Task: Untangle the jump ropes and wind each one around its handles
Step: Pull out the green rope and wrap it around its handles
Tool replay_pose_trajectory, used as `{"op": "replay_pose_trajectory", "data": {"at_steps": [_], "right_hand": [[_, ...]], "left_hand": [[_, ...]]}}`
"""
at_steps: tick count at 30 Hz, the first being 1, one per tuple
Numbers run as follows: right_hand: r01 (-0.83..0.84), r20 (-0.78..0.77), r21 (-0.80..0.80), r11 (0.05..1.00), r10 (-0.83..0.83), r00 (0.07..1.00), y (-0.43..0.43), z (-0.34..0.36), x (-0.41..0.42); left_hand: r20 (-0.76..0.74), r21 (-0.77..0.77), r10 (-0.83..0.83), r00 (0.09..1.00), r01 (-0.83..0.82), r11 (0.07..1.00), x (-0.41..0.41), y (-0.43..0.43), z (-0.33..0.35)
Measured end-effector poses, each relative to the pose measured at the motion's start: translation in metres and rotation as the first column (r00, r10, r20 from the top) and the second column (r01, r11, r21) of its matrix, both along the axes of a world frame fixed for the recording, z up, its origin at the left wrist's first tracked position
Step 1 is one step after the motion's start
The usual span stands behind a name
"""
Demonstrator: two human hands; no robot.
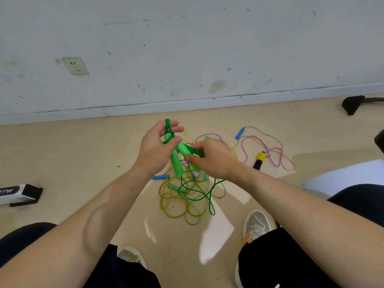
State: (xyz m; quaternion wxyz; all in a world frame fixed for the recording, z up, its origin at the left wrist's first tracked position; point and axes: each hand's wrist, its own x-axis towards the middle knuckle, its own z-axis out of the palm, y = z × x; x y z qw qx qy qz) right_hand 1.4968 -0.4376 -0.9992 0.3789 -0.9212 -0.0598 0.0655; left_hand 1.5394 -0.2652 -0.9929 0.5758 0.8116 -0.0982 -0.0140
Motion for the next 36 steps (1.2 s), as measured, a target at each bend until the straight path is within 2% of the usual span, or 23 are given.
{"op": "replay_pose_trajectory", "data": {"at_steps": [6,10,14,17,21,26,29,31,33,36], "right_hand": [[0.087,0.057,0.109,0.99,-0.093,0.994,0.003,-0.01,0.0],[0.176,0.079,0.208,0.962,-0.196,0.977,0.011,-0.021,-0.006],[0.256,-0.081,0.429,0.867,-0.245,0.966,0.014,-0.026,-0.006],[0.305,-0.173,0.513,0.802,-0.251,0.952,0.015,-0.027,-0.006],[0.346,-0.112,0.454,0.821,-0.332,0.937,0.022,-0.028,-0.01],[0.312,-0.004,0.219,0.925,-0.319,0.948,0.018,-0.017,-0.003],[0.324,-0.048,0.122,0.938,-0.32,0.946,0.012,-0.007,0.001],[0.403,-0.191,0.235,0.884,-0.365,0.911,0.007,-0.002,0.002],[0.491,-0.333,0.415,0.765,-0.375,0.865,0.007,0.004,-0.001],[0.49,-0.418,0.589,0.642,-0.277,0.865,0.02,0.009,-0.012]], "left_hand": [[0.083,0.06,0.074,0.994,-0.079,0.995,-0.006,-0.01,-0.013],[-0.004,-0.022,0.128,0.992,-0.128,0.992,-0.007,-0.015,-0.017],[-0.025,-0.061,0.101,0.995,-0.102,0.993,-0.008,-0.016,-0.018],[-0.025,-0.057,0.085,0.996,-0.086,0.995,-0.01,-0.016,-0.02],[-0.015,-0.038,0.101,0.995,-0.101,0.994,-0.007,-0.017,-0.024],[0.056,0.045,0.115,0.992,-0.117,0.992,-0.006,-0.019,-0.026],[0.137,0.126,0.043,0.99,-0.06,0.99,-0.008,-0.022,-0.028],[0.167,0.173,-0.006,0.986,-0.023,0.985,-0.007,-0.022,-0.029],[0.202,0.204,-0.023,0.979,-0.019,0.979,-0.005,-0.021,-0.028],[0.241,0.178,0.063,0.968,-0.108,0.978,-0.003,-0.021,-0.027]]}}
